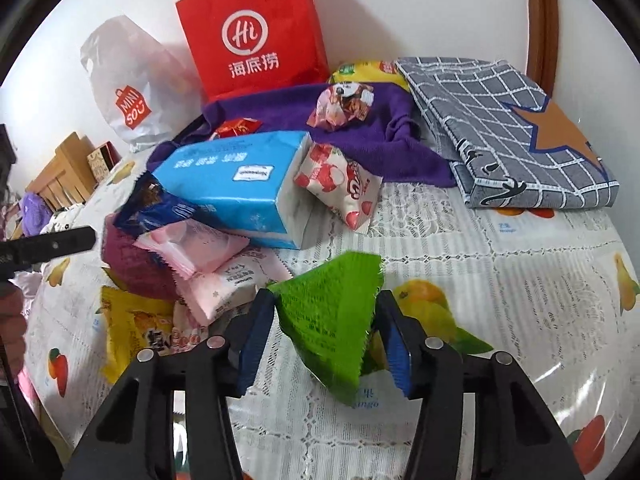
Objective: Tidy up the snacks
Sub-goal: 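Grasp the pink snack bag with the left tool while the right grasps the green packet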
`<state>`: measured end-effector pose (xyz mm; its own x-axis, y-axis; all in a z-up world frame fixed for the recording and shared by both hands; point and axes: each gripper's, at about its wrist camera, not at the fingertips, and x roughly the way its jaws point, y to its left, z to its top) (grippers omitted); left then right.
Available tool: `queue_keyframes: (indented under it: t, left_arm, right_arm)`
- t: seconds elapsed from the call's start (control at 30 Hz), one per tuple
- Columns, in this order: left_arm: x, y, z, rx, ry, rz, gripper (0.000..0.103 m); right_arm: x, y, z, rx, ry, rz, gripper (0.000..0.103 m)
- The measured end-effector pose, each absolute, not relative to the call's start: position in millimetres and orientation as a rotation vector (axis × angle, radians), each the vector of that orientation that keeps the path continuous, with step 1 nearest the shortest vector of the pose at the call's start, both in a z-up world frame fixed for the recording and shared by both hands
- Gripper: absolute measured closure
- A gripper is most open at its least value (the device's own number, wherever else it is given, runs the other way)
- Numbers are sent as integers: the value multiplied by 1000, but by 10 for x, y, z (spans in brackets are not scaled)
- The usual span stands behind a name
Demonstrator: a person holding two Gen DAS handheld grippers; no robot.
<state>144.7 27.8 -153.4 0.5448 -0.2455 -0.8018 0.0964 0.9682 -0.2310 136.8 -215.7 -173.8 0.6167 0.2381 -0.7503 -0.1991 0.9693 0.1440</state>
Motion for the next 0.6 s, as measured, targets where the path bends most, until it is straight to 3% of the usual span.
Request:
queue_keyframes:
  t: [0.17,0.43,0.6]
  left_arm:
    - [1486,205,-1616,-121,993,-201,22]
    - [1655,161,-1765,-134,1028,-207,22]
    - [1688,74,-1801,-111,1024,-226,22]
  right_arm:
    - [1288,-2160,-1648,31,841,260,57]
    - [1238,-2115,-1641,9,837,291,56]
    - [1274,-2095,-1664,11,844,296,37]
